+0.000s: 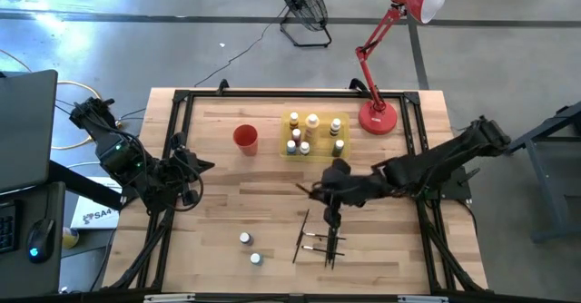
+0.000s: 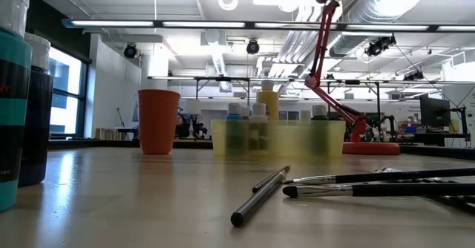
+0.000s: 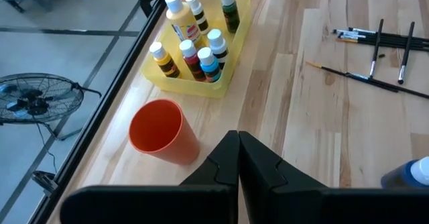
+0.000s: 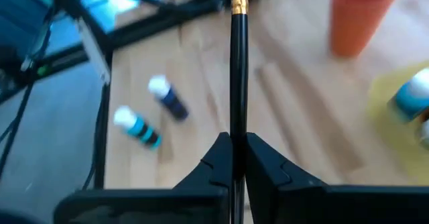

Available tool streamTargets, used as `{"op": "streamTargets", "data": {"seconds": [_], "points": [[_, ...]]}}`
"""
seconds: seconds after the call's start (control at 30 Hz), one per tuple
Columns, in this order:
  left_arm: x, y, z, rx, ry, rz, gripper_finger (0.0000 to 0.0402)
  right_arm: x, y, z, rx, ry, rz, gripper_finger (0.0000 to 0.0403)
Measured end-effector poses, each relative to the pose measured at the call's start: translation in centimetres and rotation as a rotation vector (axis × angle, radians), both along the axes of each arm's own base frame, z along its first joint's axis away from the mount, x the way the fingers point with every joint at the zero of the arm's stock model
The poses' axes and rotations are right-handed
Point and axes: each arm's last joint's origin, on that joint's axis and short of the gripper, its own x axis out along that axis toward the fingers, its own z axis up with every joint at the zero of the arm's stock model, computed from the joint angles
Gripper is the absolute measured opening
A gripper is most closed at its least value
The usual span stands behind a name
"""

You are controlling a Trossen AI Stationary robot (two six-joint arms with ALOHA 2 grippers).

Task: Pick & Place Paint Supplies
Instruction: Put the orange paintbrush into the orange cup

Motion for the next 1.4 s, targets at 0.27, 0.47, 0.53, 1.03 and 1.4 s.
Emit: {"op": "streamTargets", "data": {"seconds": [0.27,0.47,0.53,1.03,1.4], "points": [[0.7,-0.2,1.2,0.067,-0.218,0.103,0.0001,0.3,-1.6,1.4,-0.094,-0.1,-0.049,0.001],[-0.7,1.2,2.2,-0.004,-0.315,0.151,0.0032,0.7,-2.4,1.7,-0.148,-0.132,-0.063,0.001],[-1.6,2.0,2.7,-0.058,-0.36,0.165,0.0054,0.8,-2.4,1.9,-0.163,-0.154,-0.056,0.001],[-1.9,2.0,1.8,-0.074,-0.465,-0.109,0.0099,0.9,-2.5,2.2,-0.227,-0.18,-0.05,0.001],[0.1,3.1,-3.3,-0.232,-0.754,-0.189,0.01,1.0,-2.5,2.4,-0.225,-0.192,-0.051,0.0011]]}}
